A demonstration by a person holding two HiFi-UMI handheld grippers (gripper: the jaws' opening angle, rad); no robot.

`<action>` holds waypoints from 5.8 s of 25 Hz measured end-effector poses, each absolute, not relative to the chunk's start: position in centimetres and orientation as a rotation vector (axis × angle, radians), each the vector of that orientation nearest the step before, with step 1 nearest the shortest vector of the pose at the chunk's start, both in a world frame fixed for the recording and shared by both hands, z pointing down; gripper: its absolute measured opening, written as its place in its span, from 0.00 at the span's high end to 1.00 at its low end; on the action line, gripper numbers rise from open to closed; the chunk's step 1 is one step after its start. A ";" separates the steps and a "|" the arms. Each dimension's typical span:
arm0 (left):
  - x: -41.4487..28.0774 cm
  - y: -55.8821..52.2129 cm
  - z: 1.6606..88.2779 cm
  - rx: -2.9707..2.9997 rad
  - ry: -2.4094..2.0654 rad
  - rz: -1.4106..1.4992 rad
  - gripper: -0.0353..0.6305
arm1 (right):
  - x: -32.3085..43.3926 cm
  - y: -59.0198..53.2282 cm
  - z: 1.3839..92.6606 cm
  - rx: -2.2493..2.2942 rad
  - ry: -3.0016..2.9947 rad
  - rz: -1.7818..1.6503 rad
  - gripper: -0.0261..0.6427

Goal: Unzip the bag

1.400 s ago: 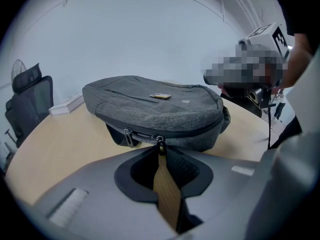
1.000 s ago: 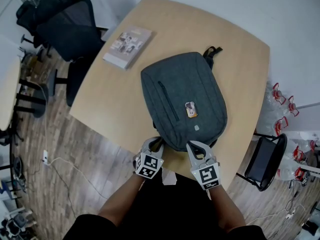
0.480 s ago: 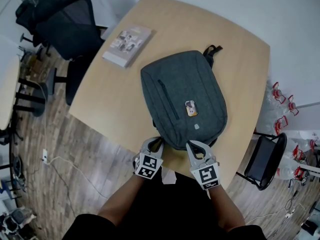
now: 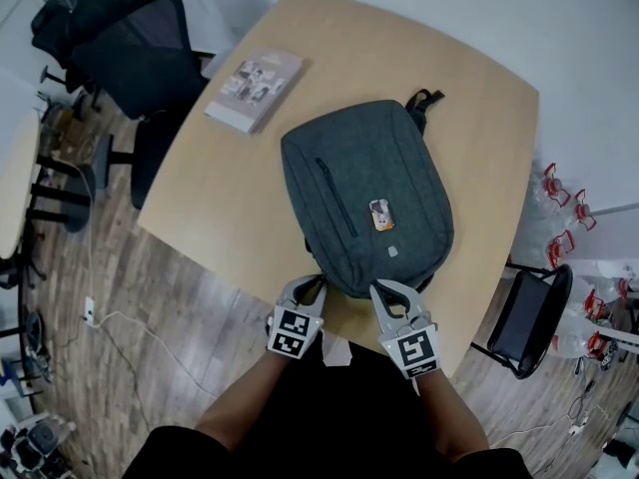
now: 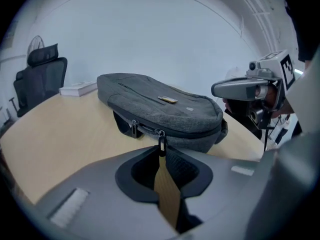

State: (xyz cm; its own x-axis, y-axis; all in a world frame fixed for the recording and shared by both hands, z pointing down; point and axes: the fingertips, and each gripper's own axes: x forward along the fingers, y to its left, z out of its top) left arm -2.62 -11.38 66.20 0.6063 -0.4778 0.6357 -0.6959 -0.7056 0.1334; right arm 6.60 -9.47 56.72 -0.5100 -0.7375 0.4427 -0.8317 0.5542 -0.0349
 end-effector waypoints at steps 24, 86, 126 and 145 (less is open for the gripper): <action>-2.6 -11.3 66.0 2.468 -0.838 0.824 0.86 | 8.1 -5.7 61.6 0.574 -2.145 -0.173 0.65; -4.7 -11.5 66.1 2.501 -0.794 0.905 0.87 | 10.1 -8.6 64.0 0.674 -2.101 0.018 0.84; -5.4 -12.5 67.3 2.526 -1.103 1.244 0.80 | 9.7 -8.6 64.0 0.789 -2.104 0.021 0.83; -4.7 -13.3 68.0 2.573 -1.103 1.424 0.81 | 9.7 -8.6 64.0 0.802 -2.109 0.010 0.83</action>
